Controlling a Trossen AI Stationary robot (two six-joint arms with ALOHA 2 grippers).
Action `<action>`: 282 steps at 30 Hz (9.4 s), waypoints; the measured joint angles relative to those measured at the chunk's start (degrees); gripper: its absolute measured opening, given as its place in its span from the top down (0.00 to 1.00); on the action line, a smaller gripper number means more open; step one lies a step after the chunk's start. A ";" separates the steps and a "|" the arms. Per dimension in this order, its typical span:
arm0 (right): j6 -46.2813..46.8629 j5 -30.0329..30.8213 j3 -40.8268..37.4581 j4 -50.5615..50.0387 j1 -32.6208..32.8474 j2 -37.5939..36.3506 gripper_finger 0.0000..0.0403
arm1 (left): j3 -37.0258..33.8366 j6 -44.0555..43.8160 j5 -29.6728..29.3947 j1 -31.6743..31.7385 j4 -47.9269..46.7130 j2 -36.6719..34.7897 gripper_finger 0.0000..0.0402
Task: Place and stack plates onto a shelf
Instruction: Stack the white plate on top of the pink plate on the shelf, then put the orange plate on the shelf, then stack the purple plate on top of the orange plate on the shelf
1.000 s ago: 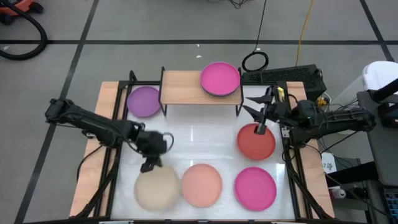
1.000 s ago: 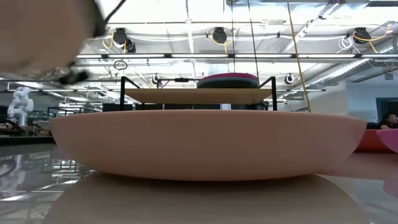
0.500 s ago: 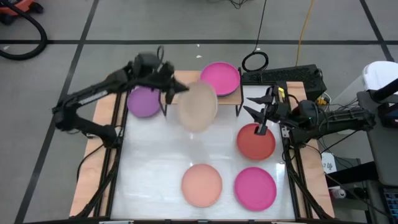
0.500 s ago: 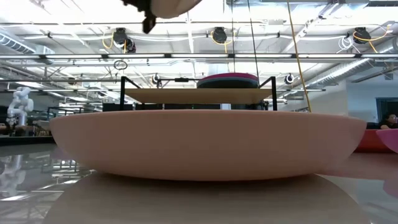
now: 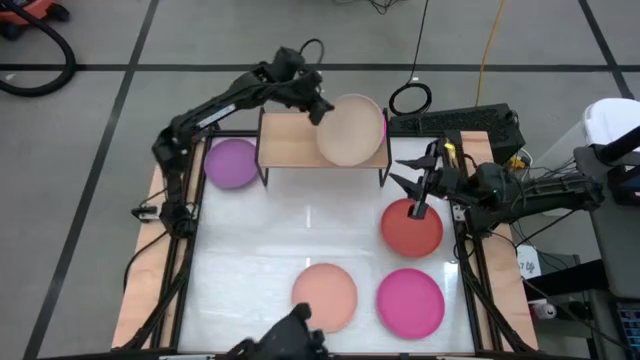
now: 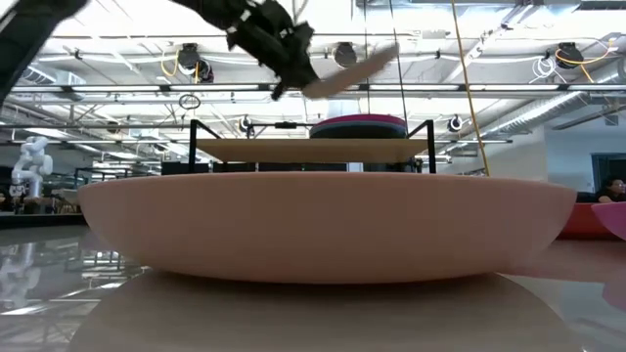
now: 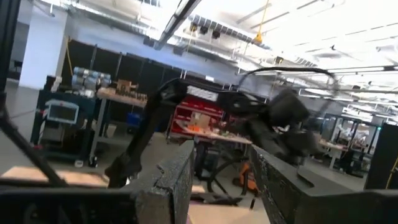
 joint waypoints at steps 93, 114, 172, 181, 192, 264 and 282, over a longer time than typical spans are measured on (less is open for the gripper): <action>-7.68 12.53 12.64 -14.62 -14.91 32.26 1.00 | -85.59 2.62 -22.53 -19.73 58.41 -73.24 0.69; 36.07 -10.66 12.64 -70.12 0.96 24.87 0.63 | -85.55 -0.11 -22.48 -19.73 57.16 -73.22 0.69; 12.92 -2.53 35.94 -54.68 8.66 40.13 1.00 | -85.52 -3.56 -22.47 -19.73 56.77 -73.20 0.69; -9.74 4.60 48.62 -42.36 -2.07 53.54 1.00 | -85.50 -1.55 -24.69 -18.71 62.40 -74.86 0.69; -22.84 -1.90 49.40 -28.89 -12.97 65.24 1.00 | -85.50 -1.09 -25.97 -17.32 61.30 -77.02 0.69; -9.34 -8.78 10.33 -3.44 4.33 23.23 0.64 | -72.34 -18.56 -41.05 -19.11 -15.24 -55.50 0.69; -9.45 -6.56 3.18 1.88 4.66 16.19 0.64 | -72.39 -11.89 -49.11 -16.83 -9.86 -32.04 0.68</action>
